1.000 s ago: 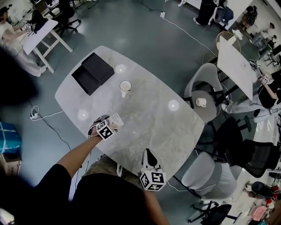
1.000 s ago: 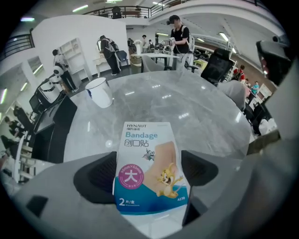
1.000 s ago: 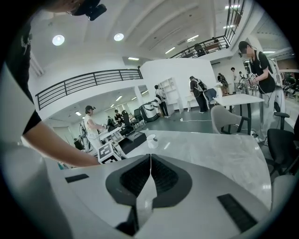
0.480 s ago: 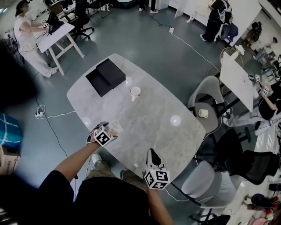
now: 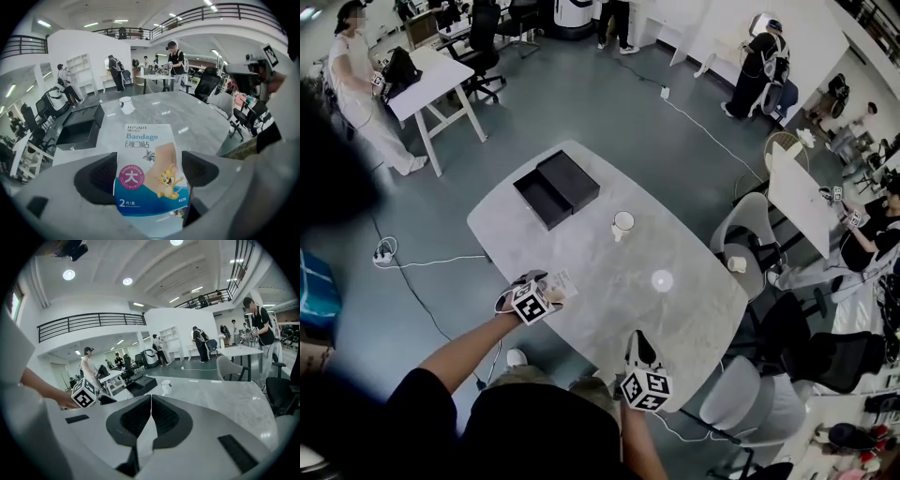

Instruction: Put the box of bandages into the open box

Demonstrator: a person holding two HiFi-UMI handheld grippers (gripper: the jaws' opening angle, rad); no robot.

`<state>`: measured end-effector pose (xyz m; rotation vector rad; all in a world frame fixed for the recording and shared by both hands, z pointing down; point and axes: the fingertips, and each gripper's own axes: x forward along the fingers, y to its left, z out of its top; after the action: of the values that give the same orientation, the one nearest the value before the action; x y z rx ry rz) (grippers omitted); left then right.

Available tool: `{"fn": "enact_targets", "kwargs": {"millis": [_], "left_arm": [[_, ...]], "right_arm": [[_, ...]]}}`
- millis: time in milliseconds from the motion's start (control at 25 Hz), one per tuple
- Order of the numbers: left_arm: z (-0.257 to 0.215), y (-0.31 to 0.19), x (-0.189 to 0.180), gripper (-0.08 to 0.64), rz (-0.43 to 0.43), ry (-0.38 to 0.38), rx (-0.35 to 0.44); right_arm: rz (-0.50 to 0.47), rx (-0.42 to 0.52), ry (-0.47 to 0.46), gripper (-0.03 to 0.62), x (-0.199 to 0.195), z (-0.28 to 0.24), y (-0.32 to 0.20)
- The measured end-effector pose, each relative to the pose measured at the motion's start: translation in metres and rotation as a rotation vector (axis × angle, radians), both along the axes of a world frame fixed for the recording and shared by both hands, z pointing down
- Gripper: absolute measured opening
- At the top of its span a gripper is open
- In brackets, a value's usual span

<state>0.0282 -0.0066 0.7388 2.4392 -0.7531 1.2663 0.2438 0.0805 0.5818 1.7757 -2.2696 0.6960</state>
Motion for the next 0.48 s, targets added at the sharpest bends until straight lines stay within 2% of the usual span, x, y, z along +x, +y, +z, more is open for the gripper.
{"fn": "enact_targets", "kwargs": {"millis": [280, 480], "left_arm": [[-0.017, -0.002, -0.085, 0.446, 0.027, 0.051, 0.052], [-0.030, 0.005, -0.140, 0.446, -0.023, 0.089, 0.051]], "right_arm": [[-0.061, -0.008, 0.062, 0.014, -0.114, 0.010, -0.009], [-0.138, -0.017, 0.078, 0.014, -0.178, 0.008, -0.023]]}}
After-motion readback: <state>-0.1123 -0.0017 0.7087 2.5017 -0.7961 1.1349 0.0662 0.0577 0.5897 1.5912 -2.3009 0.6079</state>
